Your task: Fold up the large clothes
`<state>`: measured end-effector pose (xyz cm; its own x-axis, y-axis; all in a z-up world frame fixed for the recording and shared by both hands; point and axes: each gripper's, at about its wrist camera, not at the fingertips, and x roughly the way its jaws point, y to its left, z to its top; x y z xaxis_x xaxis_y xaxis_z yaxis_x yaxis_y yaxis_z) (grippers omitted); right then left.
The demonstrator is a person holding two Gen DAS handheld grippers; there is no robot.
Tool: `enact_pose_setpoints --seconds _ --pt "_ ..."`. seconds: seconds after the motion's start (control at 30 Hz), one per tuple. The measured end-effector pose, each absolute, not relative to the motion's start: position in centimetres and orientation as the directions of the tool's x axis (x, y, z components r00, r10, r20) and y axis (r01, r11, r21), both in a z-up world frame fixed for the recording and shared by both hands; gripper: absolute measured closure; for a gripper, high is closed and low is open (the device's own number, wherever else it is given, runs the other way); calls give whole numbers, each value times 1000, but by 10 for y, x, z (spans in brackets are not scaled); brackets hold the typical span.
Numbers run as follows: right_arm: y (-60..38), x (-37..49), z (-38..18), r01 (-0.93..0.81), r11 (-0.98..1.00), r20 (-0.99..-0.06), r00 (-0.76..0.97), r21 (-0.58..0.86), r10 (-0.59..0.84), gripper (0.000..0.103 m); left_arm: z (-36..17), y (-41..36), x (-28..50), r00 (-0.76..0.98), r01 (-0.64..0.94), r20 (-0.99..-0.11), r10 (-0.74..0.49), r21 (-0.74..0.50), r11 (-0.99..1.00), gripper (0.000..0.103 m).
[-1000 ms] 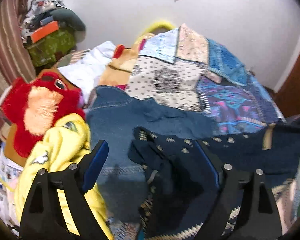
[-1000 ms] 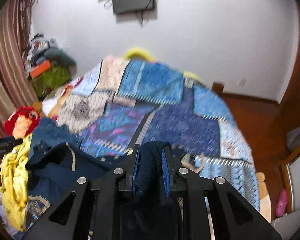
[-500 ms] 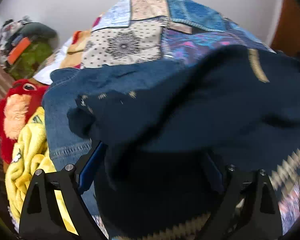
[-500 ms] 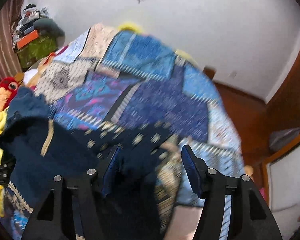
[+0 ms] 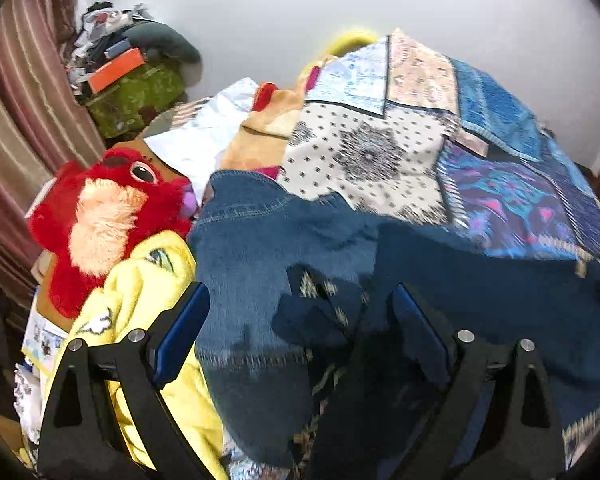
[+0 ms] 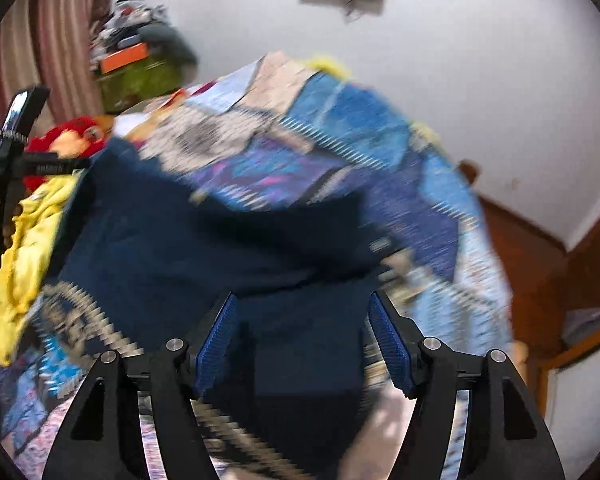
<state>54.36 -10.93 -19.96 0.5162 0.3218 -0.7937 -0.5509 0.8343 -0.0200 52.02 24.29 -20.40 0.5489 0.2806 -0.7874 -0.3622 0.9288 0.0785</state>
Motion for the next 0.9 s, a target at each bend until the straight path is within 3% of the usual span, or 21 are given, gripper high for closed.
enact_pose_setpoints --seconds 0.17,0.3,0.33,0.4,0.5,0.73,0.9 --pt "-82 560 -246 -518 855 -855 436 16 280 35 -223 213 497 552 -209 -823 134 19 978 9" --pt "-84 564 -254 -497 866 -840 493 -56 228 9 -260 183 488 491 -94 -870 44 -3 996 9" --pt "-86 564 -255 -494 864 -836 512 -95 200 6 -269 176 487 478 -81 -877 56 20 997 9" --pt "-92 564 -256 -506 854 -835 516 -116 192 6 -286 170 481 475 -76 -875 94 66 995 8" --pt "-109 561 -257 -497 860 -843 509 -121 176 6 -297 184 470 480 -136 -872 98 37 990 3" --pt "-163 554 -253 -400 917 -872 451 -7 190 5 -303 231 421 435 -249 -888 151 43 968 3" --pt "-190 540 -254 -327 945 -895 431 -32 118 5 -291 258 383 419 -344 -888 190 38 938 3"
